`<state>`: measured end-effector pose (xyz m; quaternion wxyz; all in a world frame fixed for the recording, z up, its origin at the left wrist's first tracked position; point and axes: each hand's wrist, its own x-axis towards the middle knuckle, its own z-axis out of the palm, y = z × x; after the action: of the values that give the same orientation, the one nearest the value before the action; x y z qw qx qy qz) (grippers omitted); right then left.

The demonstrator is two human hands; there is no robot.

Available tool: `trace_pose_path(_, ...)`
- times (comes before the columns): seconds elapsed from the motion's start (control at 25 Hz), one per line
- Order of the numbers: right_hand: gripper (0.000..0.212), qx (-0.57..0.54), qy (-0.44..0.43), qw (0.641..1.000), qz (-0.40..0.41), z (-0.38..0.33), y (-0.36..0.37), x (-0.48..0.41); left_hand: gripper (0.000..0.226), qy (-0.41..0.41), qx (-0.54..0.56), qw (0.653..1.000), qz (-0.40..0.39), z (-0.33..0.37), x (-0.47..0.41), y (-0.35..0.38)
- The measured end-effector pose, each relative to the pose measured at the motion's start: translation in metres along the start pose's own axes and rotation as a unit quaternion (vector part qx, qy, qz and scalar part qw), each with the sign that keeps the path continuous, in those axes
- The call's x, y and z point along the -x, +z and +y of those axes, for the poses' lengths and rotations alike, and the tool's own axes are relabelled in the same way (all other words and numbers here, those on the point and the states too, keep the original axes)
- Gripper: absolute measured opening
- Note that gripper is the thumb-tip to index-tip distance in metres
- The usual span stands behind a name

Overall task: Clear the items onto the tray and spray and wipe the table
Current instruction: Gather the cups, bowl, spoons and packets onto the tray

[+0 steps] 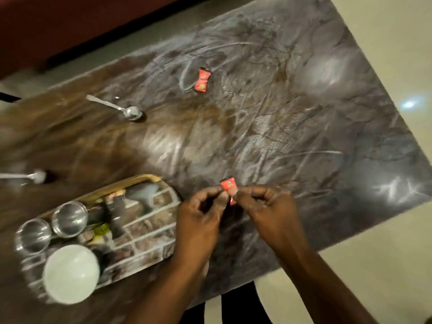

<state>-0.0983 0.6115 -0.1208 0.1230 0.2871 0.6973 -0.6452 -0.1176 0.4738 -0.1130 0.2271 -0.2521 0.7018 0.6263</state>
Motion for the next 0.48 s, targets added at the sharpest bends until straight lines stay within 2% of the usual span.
trace_pose_path(0.16,0.003,0.007,0.049,0.994,-0.102,-0.008,0.073,0.006,0.017,-0.062,0.136,0.986,0.08,-0.023,0.018,-0.072)
trace_pose_path(0.32,0.011,0.142,-0.003,0.978,-0.152,-0.018,0.135,0.007,0.026,-0.075,0.221,0.963,0.138,-0.038,0.027,-0.113)
trace_pose_path(0.48,0.016,0.231,-0.021,0.956,-0.181,-0.024,0.174,-0.006,0.026,-0.061,0.276,0.929,0.241,-0.041,0.017,-0.117)
